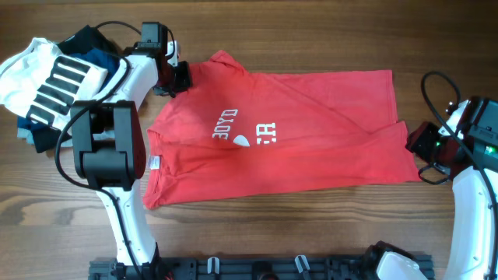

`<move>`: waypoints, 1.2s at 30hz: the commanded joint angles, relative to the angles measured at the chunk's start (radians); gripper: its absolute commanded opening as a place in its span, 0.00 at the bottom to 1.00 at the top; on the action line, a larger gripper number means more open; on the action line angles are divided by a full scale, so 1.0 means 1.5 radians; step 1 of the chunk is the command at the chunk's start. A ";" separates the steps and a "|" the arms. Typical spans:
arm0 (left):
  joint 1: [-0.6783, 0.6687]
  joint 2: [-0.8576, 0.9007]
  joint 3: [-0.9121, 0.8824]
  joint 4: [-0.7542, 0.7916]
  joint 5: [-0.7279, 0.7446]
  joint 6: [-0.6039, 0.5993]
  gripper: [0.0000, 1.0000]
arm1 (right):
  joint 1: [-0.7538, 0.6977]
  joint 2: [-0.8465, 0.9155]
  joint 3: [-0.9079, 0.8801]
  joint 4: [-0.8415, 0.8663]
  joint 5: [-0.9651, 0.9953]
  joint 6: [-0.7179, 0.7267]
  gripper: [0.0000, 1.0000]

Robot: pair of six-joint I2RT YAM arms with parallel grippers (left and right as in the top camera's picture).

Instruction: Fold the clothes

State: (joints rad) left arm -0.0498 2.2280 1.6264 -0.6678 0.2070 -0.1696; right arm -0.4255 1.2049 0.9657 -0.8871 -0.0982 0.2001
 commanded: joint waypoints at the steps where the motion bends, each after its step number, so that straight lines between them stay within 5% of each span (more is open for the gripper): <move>1: 0.006 0.012 0.004 -0.023 0.006 -0.002 0.04 | -0.001 -0.003 0.011 0.022 -0.037 -0.011 0.50; 10: 0.026 -0.005 0.004 -0.047 0.004 -0.032 0.04 | 0.003 0.138 0.077 0.101 -0.116 -0.024 0.56; 20: 0.027 -0.005 0.004 -0.085 0.004 -0.034 0.10 | 0.053 0.386 0.257 0.257 -0.224 -0.173 0.93; 36: 0.027 -0.005 0.004 -0.091 0.004 -0.034 0.17 | 0.096 0.593 0.257 0.463 -0.107 -0.168 0.92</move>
State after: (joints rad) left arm -0.0174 2.2242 1.6379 -0.7937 0.2344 -0.2153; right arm -0.2855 2.0605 1.3376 -0.2157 -0.3126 -0.0322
